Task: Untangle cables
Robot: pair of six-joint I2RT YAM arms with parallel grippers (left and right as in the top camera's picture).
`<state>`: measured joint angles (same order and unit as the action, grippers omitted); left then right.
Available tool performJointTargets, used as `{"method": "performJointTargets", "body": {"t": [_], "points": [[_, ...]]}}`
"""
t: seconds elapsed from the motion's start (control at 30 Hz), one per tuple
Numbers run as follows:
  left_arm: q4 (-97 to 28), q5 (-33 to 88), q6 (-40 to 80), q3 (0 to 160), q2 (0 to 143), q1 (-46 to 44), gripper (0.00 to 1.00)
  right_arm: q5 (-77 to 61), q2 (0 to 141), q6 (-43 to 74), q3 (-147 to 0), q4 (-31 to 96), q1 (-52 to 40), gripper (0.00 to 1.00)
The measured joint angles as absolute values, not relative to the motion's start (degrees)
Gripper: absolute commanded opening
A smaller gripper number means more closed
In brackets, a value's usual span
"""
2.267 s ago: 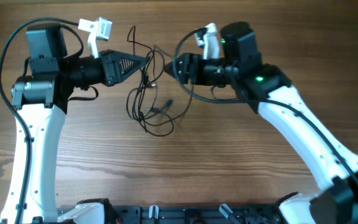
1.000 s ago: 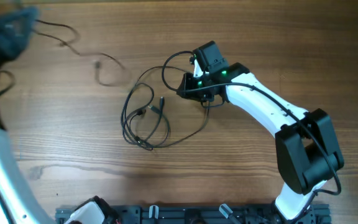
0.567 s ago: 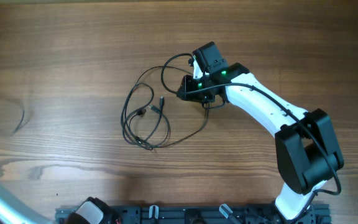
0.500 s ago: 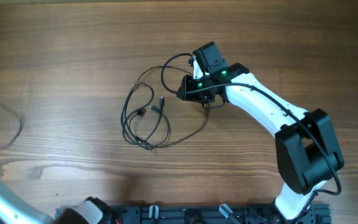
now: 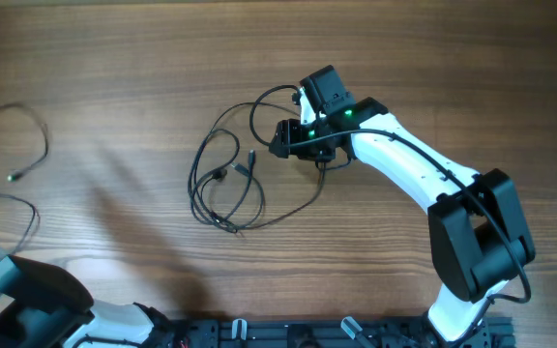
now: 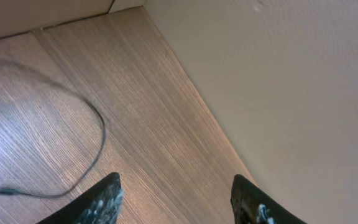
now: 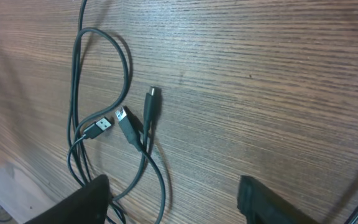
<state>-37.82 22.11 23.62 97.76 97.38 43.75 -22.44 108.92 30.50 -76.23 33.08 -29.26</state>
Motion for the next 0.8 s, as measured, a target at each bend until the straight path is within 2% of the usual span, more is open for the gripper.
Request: {"method": "performJointTargets", "body": {"t": [0.07, 0.3, 0.43, 0.5, 0.57, 0.7, 0.8], "points": [[-38.63, 20.82, 23.83, 97.76, 97.06, 43.09, 0.57, -22.44, 108.92, 30.41, -76.23, 33.08, -29.26, 0.82], [-43.51, 20.36, 24.01, 97.65, 87.83, 37.28, 0.58, -21.10, 107.59, 29.10, -76.20, 33.04, -28.95, 0.82], [-56.80, 20.80, 21.96, 98.26, 77.69, 25.41, 0.56, -20.69, 98.48, 28.18, -76.16, 33.47, -26.65, 0.84], [-63.37, 19.90, 21.30, 98.21, 76.47, 18.57, 0.49, -20.64, 93.19, 28.14, -76.18, 34.70, -24.38, 0.84], [-66.92, 17.45, 21.58, 96.36, 76.73, 12.82, 0.49, -20.64, 89.34, 28.12, -76.18, 36.40, -21.56, 0.84], [-65.95, 11.31, 24.97, 86.46, 77.69, 4.25, 0.50, -20.49, 87.50, 27.75, -76.18, 39.66, -16.82, 0.84], [-60.40, 8.64, 26.92, 75.00, 78.13, -1.23, 0.53, -20.25, 87.53, 26.87, -76.18, 41.45, -14.90, 0.84]]}}
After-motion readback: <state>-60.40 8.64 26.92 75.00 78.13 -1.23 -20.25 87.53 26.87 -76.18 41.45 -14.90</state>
